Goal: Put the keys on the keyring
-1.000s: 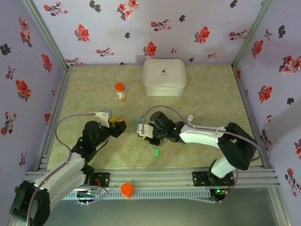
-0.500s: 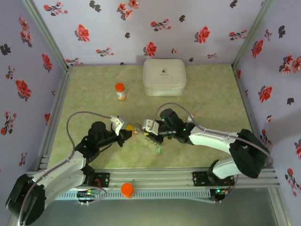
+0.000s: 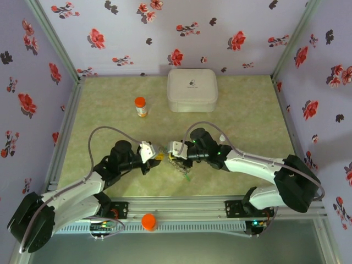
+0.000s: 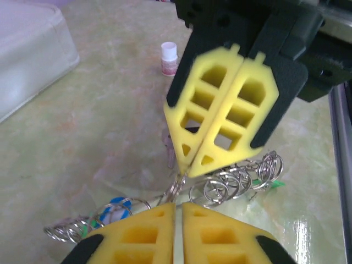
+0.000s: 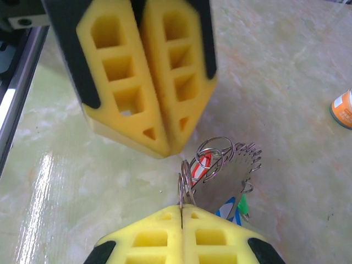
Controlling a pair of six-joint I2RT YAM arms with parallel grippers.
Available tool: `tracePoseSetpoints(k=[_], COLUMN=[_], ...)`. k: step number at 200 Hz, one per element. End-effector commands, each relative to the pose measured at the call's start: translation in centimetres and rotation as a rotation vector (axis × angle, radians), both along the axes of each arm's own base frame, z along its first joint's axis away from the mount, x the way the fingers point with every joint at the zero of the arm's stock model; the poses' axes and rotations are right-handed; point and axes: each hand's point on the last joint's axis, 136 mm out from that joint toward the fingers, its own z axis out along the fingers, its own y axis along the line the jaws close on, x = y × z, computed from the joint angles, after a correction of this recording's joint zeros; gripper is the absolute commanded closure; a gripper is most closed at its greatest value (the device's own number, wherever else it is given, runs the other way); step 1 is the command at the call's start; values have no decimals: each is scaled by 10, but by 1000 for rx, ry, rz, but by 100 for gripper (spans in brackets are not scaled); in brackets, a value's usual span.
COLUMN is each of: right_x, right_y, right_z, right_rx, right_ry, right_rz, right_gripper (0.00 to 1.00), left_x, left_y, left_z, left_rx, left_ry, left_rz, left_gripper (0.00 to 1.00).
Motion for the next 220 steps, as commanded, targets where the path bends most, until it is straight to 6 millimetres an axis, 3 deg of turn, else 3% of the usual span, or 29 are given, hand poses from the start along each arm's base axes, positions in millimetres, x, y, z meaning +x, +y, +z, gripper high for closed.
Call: tracePoseSetpoints(k=[1,56,92,170,220], right_x=[-5,-9,-13,-15,-18], right_y=[1,1,2,2,3], right_z=[6,7,5,5,5], right_rx=[1,-11,-20,-28,-31], right_ry=[-44,-56,-59,-67,-69], right_rz=[32,49,67,76,82], right_gripper=[100,100,100,100,100], left_x=[1,-7,-3,-4,-6], left_y=[0,0,0,-9,-11], left_z=[9,-4,-8,-13,-16], left_rx=[56,157,207,232,249], left_ry=[-100,-126,-156,-151,-143], left_rz=[-34,-104,-122,-160,-178], left_gripper=[84,72,70,71,81])
